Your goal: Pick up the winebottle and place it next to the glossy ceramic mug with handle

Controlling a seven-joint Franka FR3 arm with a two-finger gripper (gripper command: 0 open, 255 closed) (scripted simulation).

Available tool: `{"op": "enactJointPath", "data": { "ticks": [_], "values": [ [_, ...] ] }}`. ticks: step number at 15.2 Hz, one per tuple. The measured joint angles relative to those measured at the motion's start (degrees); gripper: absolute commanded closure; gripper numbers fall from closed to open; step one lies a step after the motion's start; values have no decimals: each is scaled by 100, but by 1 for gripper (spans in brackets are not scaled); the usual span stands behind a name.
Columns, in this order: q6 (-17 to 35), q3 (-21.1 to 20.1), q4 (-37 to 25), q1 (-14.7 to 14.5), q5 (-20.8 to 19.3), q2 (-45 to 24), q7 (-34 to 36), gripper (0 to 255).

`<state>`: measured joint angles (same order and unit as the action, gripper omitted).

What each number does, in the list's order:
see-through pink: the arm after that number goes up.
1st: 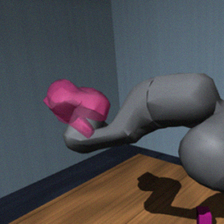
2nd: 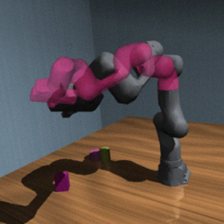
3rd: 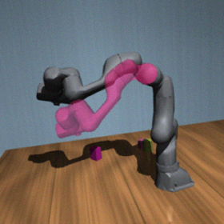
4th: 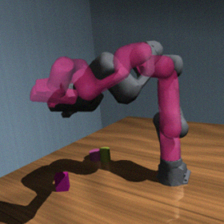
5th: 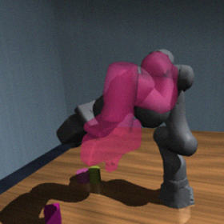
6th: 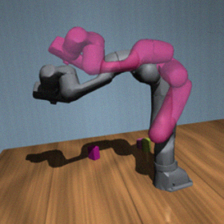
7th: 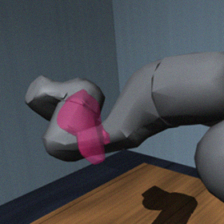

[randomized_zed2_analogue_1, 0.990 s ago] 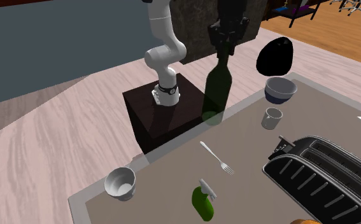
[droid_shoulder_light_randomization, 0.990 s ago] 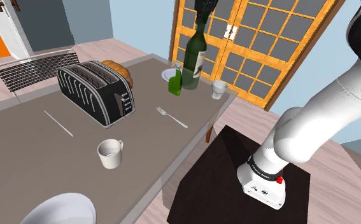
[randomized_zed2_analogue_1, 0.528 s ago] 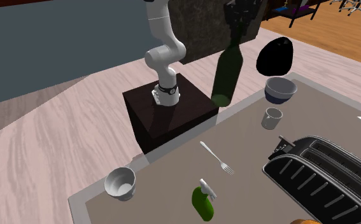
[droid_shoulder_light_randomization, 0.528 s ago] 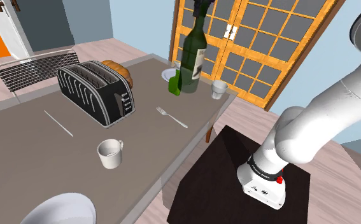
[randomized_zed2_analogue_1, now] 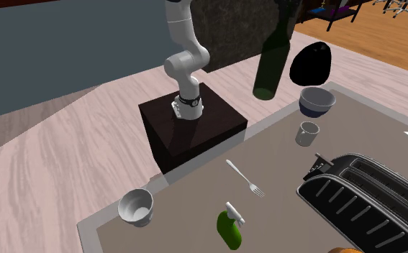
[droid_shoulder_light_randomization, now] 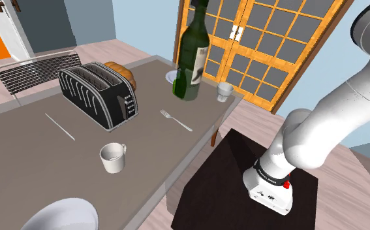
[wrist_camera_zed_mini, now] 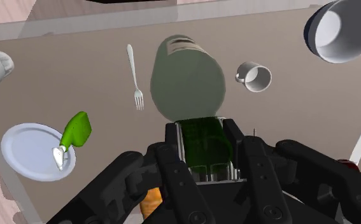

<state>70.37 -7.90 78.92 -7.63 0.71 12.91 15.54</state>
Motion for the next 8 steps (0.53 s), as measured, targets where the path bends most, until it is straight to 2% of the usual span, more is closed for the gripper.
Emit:
{"op": "enactJointPath", "data": {
  "ticks": [4,8],
  "values": [
    [-355,-379,-549,-191,1,-198,573,255],
    [-793,-884,-1406,-471,-98,-639,1316,255]
  ]
}}
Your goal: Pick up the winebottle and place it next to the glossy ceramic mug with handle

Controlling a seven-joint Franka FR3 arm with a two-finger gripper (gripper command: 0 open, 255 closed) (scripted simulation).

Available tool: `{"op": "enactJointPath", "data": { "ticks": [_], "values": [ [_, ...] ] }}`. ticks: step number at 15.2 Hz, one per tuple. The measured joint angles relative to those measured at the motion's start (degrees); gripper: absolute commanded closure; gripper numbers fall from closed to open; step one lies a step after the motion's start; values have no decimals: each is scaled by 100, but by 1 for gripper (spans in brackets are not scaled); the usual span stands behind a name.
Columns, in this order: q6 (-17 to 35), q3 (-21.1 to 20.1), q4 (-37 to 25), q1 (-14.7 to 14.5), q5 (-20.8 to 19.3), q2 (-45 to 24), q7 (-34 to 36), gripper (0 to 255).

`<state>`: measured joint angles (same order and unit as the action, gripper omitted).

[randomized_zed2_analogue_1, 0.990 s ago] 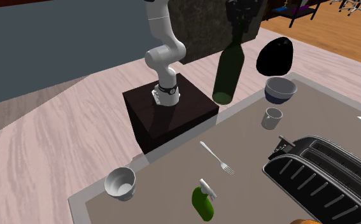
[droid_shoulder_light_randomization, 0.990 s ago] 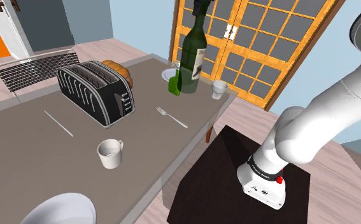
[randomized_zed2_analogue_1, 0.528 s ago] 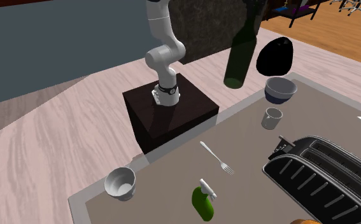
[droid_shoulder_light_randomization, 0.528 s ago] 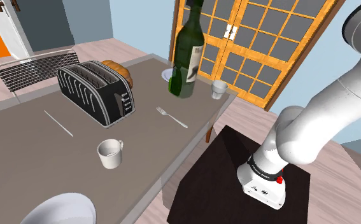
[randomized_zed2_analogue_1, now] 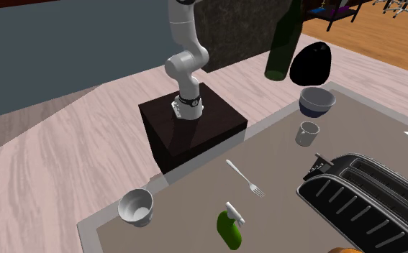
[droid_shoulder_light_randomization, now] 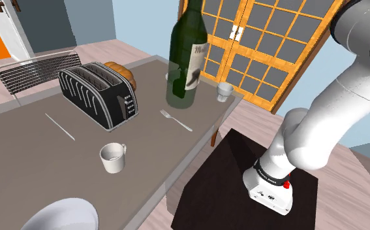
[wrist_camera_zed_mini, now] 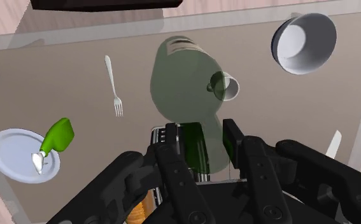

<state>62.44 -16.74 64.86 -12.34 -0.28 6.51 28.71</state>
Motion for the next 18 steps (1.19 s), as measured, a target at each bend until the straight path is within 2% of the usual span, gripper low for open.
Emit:
{"op": "enactJointPath", "data": {
  "ticks": [3,5,6,12,18],
  "values": [
    [-477,-417,-990,-301,-251,-562,574,255],
    [-1014,-757,-2131,-732,-680,-1230,1007,255],
    [-1024,-781,-2140,-771,-688,-1250,1092,255],
    [-144,-585,-497,-468,-182,-408,977,255],
    [576,-414,788,-371,79,206,826,255]
  ]
}}
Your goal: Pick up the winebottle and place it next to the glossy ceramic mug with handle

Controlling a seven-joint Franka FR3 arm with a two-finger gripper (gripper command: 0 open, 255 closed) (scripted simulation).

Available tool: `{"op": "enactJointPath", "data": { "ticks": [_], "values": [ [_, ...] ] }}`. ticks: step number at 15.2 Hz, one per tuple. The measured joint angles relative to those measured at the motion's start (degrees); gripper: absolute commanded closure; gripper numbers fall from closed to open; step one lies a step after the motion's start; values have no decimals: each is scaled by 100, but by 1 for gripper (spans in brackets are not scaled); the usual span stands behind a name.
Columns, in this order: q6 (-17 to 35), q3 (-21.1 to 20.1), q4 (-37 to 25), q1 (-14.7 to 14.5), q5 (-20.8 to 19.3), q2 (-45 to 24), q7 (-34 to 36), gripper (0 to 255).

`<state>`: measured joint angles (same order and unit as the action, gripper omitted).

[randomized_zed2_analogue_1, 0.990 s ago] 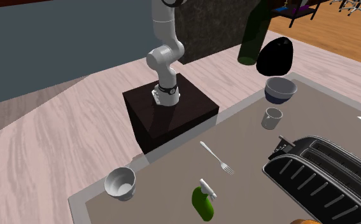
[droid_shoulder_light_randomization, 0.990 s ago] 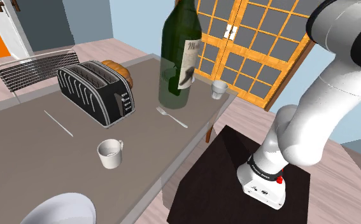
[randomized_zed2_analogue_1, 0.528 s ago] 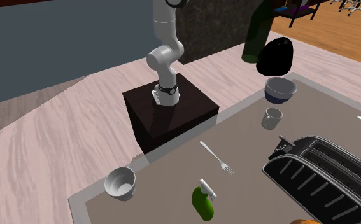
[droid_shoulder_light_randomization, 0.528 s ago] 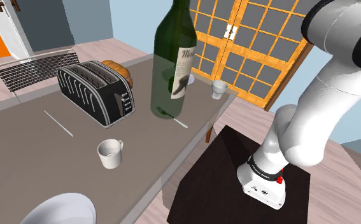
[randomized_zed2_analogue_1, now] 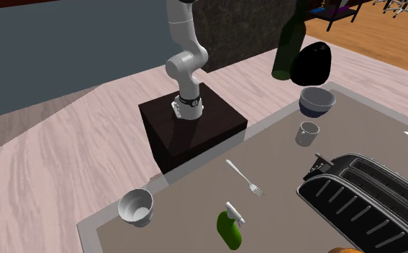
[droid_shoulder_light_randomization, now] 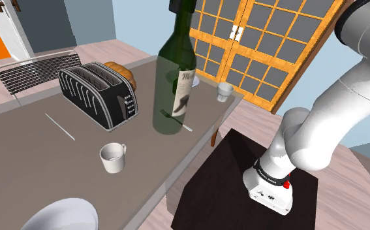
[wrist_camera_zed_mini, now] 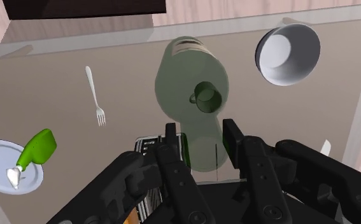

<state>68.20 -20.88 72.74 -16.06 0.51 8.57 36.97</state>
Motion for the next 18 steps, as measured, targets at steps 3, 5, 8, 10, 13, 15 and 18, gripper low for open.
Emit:
{"op": "enactJointPath", "data": {
  "ticks": [3,5,8,10,13,15,18],
  "values": [
    [297,68,521,19,83,240,-70,255],
    [480,86,828,15,126,371,-81,255],
    [758,130,1283,17,181,557,-131,255],
    [945,146,1571,13,212,662,-150,255],
    [1192,176,1964,7,253,815,-187,255],
    [1367,186,2219,0,276,898,-202,255],
    [1619,204,2591,-9,309,1024,-231,255]
  ]
}}
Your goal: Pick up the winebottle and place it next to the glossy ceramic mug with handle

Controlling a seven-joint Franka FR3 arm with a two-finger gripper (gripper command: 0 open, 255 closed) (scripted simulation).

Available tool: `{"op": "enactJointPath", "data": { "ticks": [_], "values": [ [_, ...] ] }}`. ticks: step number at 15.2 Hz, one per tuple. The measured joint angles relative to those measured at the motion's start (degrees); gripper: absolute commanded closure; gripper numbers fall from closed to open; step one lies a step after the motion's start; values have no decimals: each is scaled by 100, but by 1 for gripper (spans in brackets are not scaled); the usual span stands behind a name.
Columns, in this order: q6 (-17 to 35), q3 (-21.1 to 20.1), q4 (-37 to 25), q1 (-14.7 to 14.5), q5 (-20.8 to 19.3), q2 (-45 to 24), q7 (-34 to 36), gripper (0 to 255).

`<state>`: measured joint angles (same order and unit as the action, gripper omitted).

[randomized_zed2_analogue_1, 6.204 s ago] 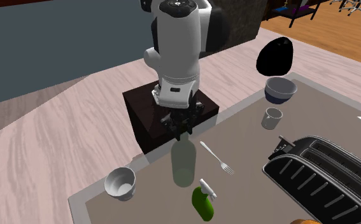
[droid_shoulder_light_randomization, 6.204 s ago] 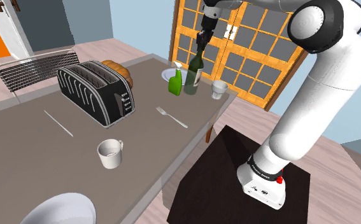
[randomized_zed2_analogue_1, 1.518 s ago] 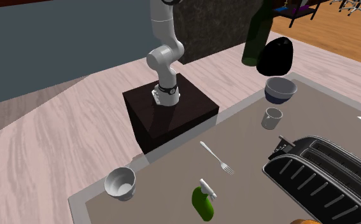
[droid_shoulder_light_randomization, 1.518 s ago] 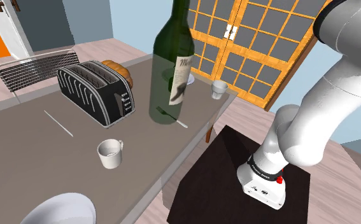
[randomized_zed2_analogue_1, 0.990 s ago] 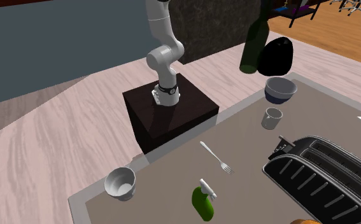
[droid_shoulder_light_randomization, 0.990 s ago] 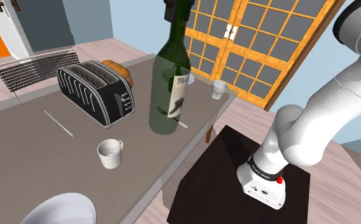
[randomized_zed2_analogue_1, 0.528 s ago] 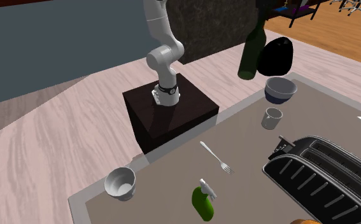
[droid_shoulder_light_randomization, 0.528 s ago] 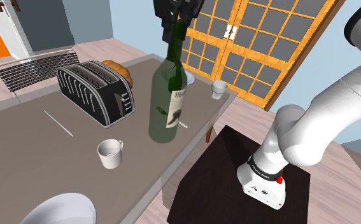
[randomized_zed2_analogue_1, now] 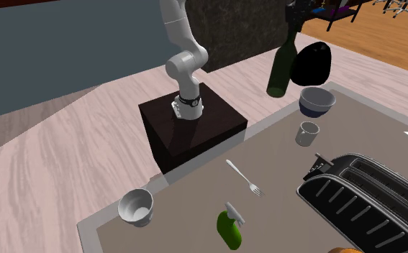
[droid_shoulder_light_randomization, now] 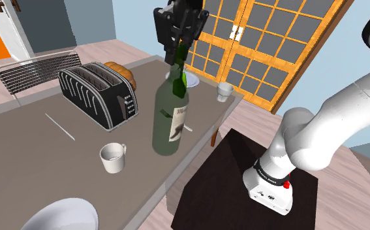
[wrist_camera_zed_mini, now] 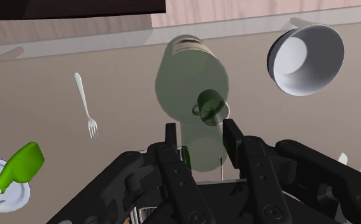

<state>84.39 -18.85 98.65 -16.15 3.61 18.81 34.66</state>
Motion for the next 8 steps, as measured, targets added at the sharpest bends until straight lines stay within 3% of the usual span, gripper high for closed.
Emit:
{"op": "enactJointPath", "data": {
  "ticks": [8],
  "values": [
    [633,14,912,-38,82,289,-41,255]
  ]
}}
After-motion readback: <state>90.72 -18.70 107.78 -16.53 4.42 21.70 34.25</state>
